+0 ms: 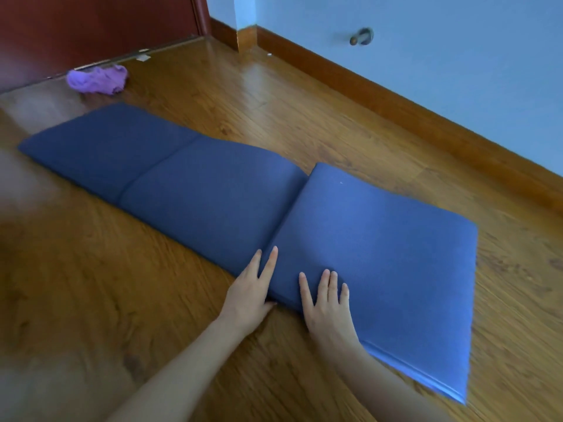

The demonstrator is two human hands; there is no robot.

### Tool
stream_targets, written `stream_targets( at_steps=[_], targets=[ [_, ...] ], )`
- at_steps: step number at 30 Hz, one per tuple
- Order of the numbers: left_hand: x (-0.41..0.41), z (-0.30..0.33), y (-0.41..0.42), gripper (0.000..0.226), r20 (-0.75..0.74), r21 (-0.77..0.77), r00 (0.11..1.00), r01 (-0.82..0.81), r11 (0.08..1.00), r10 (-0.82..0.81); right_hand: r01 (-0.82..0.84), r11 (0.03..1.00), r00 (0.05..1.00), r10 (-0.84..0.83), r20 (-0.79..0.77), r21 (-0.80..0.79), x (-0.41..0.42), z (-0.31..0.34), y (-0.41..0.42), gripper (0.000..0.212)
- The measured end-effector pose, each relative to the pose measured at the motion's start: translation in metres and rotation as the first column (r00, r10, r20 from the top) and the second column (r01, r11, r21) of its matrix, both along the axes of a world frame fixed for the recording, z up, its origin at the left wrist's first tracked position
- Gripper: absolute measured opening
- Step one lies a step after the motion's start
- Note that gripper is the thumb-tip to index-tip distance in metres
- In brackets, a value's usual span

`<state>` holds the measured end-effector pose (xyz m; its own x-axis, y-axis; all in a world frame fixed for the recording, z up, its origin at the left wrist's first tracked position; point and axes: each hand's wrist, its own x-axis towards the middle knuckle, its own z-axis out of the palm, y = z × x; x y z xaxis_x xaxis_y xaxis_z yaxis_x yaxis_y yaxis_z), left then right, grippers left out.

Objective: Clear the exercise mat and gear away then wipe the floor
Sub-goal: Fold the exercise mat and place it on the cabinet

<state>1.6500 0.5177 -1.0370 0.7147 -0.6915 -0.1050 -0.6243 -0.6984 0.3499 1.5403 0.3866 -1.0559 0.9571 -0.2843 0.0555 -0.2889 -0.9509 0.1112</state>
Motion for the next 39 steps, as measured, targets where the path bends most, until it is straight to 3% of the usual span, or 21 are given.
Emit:
stream_targets(
  at_steps=[3, 7, 11, 14, 18, 20, 23, 29, 31, 34, 36, 39],
  targets=[
    [-0.004, 0.006, 0.010, 0.097, -0.014, -0.018, 1.000, 0.002, 1.000, -0.003, 0.095, 0.995, 0.985, -0.091, -0.144, 0.022, 0.017, 0.009, 0.015, 0.071],
    [-0.012, 0.011, 0.035, 0.082, -0.086, -0.119, 0.996, -0.029, 0.993, 0.018, 0.097, 0.992, 0.988, -0.086, -0.124, 0.085, 0.009, 0.015, 0.015, 0.098],
    [-0.016, 0.017, 0.055, 0.071, -0.106, -0.202, 0.987, -0.140, 0.969, 0.120, -0.040, 0.997, 0.996, 0.044, -0.072, 0.065, -0.008, 0.016, -0.002, 0.094],
    [-0.016, 0.025, 0.060, 0.072, -0.041, -0.185, 0.992, -0.125, 0.975, 0.119, -0.089, 0.993, 0.995, 0.093, -0.038, 0.078, -0.010, 0.030, -0.010, 0.093],
    [-0.009, 0.040, 0.048, 0.075, 0.100, -0.180, 0.991, -0.075, 0.981, 0.094, -0.137, 0.986, 0.975, 0.117, 0.190, 0.096, -0.007, 0.066, -0.025, 0.082],
    [-0.004, 0.053, 0.032, 0.076, 0.146, -0.210, 0.982, -0.084, 0.974, 0.116, -0.123, 0.987, 0.946, 0.085, 0.314, 0.103, -0.006, 0.085, -0.033, 0.064],
    [0.008, 0.080, 0.000, 0.077, 0.216, -0.248, 0.969, -0.065, 0.967, 0.121, -0.089, 0.974, 0.910, -0.005, 0.415, 0.208, -0.009, 0.111, -0.043, 0.056],
    [0.024, 0.124, -0.050, 0.069, 0.220, -0.160, 0.975, -0.005, 0.987, 0.040, -0.084, 0.944, 0.822, -0.116, 0.557, 0.319, -0.039, 0.138, -0.058, 0.059],
    [0.018, 0.138, -0.058, 0.062, 0.183, -0.195, 0.982, -0.018, 0.981, 0.054, -0.027, 0.942, 0.815, -0.174, 0.553, 0.336, -0.046, 0.145, -0.056, 0.073],
    [0.006, 0.157, -0.069, 0.054, 0.176, -0.243, 0.983, 0.000, 0.970, 0.044, 0.049, 0.963, 0.877, -0.169, 0.450, 0.266, -0.044, 0.152, -0.044, 0.102],
    [-0.002, 0.166, -0.078, 0.053, 0.204, -0.257, 0.979, 0.033, 0.966, 0.021, 0.088, 0.972, 0.880, -0.180, 0.440, 0.220, -0.032, 0.156, -0.038, 0.104],
    [-0.013, 0.177, -0.089, 0.060, 0.180, -0.328, 0.984, 0.053, 0.943, 0.008, 0.096, 0.934, 0.808, -0.274, 0.521, 0.343, -0.018, 0.158, -0.036, 0.093]
  ],
)
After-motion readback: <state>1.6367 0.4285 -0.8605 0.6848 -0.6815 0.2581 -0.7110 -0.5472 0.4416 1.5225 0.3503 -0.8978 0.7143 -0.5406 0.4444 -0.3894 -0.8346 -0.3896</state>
